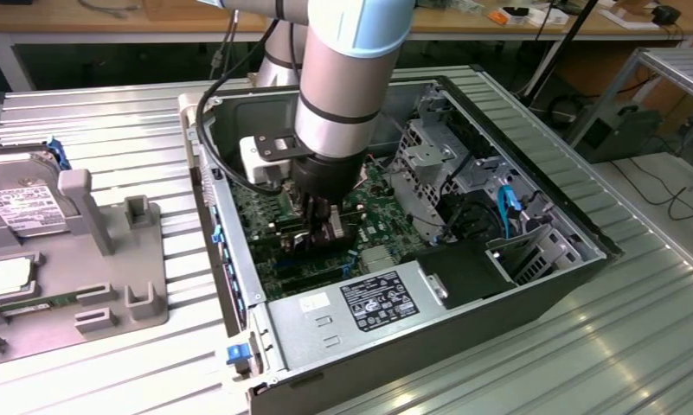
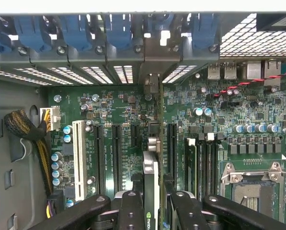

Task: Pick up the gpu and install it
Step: 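Insert the gpu into the slot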

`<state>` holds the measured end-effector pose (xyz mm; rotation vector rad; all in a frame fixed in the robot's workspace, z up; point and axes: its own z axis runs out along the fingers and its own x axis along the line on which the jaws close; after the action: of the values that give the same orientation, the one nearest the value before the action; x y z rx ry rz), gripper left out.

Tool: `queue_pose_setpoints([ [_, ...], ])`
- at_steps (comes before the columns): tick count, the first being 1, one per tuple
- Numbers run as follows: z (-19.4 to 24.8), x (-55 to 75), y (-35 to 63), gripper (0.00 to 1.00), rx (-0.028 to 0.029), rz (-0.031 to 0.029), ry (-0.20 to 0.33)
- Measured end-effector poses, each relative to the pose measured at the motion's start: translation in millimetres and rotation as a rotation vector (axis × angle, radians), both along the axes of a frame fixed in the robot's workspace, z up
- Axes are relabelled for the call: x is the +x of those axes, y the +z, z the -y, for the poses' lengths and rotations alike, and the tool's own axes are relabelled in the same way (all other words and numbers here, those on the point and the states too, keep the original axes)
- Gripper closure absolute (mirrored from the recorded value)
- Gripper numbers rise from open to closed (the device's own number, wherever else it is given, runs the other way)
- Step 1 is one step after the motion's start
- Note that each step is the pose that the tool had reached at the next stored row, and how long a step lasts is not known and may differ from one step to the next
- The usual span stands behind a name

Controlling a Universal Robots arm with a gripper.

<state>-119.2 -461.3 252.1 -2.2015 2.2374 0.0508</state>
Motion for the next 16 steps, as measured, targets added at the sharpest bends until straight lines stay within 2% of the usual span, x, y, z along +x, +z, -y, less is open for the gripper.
queue_pose_setpoints([
  [4,0.0,0.0,-0.2,0.73,0.0002,0.0003,0.0],
  [5,-0.3,0.1,-1.2,0.72,0.0029,0.0016,0.0],
  [6,-0.2,0.0,-0.9,0.72,0.0015,0.0011,0.0],
  [7,-0.1,0.0,-0.3,0.6,0.0004,0.0005,0.0],
  [8,-0.1,0.0,-0.3,0.54,0.0005,0.0005,0.0],
  [9,-0.1,0.0,-0.3,0.54,0.0004,0.0004,0.0],
  [10,-0.1,0.0,3.7,0.48,0.0001,0.0002,0.0],
  [12,-0.1,0.0,11.5,0.48,0.0003,0.0004,0.0],
  [14,-0.7,0.0,23.9,0.48,0.0001,0.0002,0.0],
  [16,-2.3,0.0,28.8,0.48,-0.0003,0.0003,0.0],
])
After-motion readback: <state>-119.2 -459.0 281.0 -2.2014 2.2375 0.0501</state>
